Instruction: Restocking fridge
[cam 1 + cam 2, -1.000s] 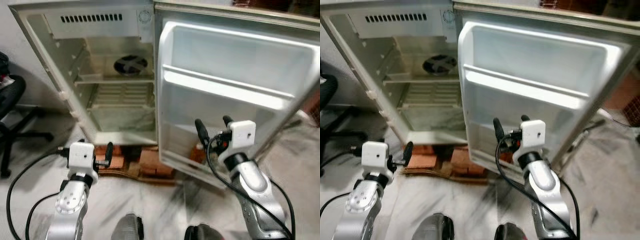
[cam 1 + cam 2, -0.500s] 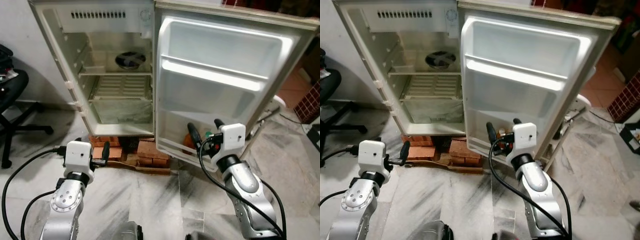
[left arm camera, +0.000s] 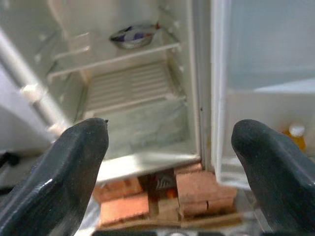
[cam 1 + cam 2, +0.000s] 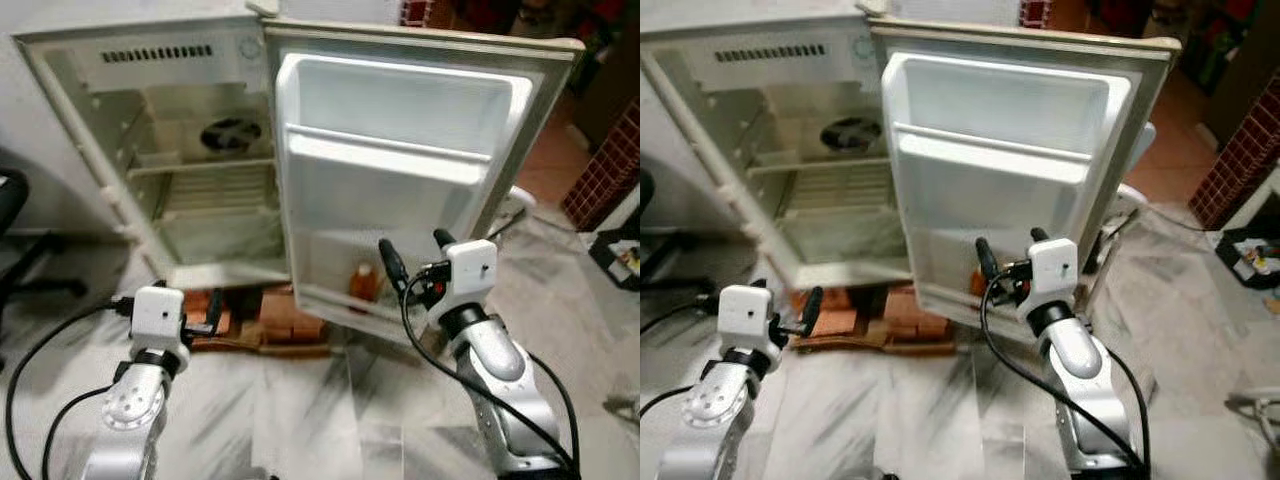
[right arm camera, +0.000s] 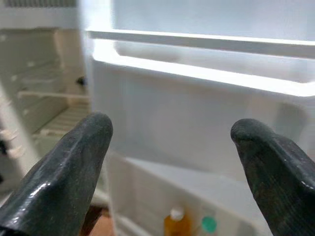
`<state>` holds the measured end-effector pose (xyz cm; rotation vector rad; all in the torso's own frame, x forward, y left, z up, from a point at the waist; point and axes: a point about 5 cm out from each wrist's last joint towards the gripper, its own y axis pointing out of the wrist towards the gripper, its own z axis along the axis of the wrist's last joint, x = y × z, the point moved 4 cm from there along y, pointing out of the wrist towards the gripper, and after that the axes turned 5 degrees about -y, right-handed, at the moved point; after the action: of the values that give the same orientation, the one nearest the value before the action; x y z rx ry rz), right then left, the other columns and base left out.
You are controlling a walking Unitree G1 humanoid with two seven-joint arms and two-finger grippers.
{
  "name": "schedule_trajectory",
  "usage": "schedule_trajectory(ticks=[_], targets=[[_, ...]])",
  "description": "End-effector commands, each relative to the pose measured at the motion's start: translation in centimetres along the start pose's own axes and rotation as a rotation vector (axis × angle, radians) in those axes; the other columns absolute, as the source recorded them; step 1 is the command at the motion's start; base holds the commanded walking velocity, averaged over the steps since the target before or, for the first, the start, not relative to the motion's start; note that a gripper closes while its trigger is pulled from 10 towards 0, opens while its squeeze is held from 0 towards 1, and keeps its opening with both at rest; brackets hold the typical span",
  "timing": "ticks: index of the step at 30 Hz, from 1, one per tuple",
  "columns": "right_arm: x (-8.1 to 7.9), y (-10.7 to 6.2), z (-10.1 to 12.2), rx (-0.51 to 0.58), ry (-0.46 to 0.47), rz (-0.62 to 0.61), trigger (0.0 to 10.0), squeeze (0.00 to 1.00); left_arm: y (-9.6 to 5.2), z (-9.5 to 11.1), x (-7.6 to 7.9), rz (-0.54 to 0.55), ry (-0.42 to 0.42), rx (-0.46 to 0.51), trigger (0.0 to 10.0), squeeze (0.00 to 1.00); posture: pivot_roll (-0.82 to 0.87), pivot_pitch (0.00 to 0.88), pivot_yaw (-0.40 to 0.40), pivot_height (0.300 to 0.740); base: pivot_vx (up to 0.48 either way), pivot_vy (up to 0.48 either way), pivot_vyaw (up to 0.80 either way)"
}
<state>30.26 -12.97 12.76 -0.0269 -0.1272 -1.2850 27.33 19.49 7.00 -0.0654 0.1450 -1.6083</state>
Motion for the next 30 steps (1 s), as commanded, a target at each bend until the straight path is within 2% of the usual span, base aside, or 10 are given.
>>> schedule_trajectory(ticks=[1,7,13,17,20,21,23,25,27,30], targets=[[0.3,-0.1,-0.5,-0.017,0.0,-0.006,10.0,0.0,0.0,-0.2,0.5,-0.019,-0.005,-0.006,10.0,0.0,0.0,0.05,0.052,0.74,0.356,-0.251,0.0],[-0.4,-0.2,-0.7,-0.018,0.011,0.034,10.0,0.0,0.1,-0.1,0.6,-0.024,0.001,-0.005,10.0,0.0,-0.01,0.046,0.052,0.74,0.343,-0.286,0.0],[-0.9,-0.6,-1.1,-0.028,0.043,0.076,10.0,0.0,0.1,-0.2,0.7,-0.024,-0.002,-0.007,10.0,0.0,-0.01,0.056,0.05,0.74,0.121,-0.384,0.0],[-1.4,-0.7,-1.3,-0.035,0.06,0.109,10.0,0.0,0.0,-0.3,0.5,-0.01,-0.01,-0.009,10.0,0.0,0.0,0.059,0.048,0.74,0.0,0.0,0.0],[-3.4,-1.5,-1.6,-0.062,0.157,0.288,10.0,0.0,-0.7,-0.6,0.2,-0.003,0.001,-0.018,10.0,0.0,0.0,0.061,0.046,0.74,0.0,0.0,0.0],[-3.4,-1.5,-1.6,-0.062,0.157,0.288,10.0,0.0,-0.7,-0.6,0.2,-0.003,0.001,-0.018,10.0,0.0,0.0,0.061,0.046,0.74,0.0,0.0,0.0],[-5.3,-2.7,-2.1,-0.119,0.215,0.485,10.0,0.0,-1.0,-0.8,0.2,-0.004,0.005,-0.025,10.0,0.0,0.0,0.061,0.046,0.74,0.0,0.0,0.0],[-6.2,-3.7,-2.6,-0.175,0.226,0.611,10.0,0.0,-1.1,-0.9,0.2,-0.006,0.006,-0.027,10.0,0.0,0.01,0.061,0.048,0.74,0.0,0.0,0.0],[-6.2,-4.5,-3.4,-0.223,0.191,0.706,10.0,0.0,-1.2,-0.9,0.3,-0.013,0.009,-0.028,10.0,0.0,0.01,0.061,0.048,0.74,0.0,0.0,0.0],[-4.7,-3.8,-4.2,-0.237,0.125,0.664,10.0,0.0,-1.2,-0.9,0.4,-0.02,0.011,-0.027,10.0,0.0,0.01,0.061,0.048,0.74,0.0,-0.275,0.0]])
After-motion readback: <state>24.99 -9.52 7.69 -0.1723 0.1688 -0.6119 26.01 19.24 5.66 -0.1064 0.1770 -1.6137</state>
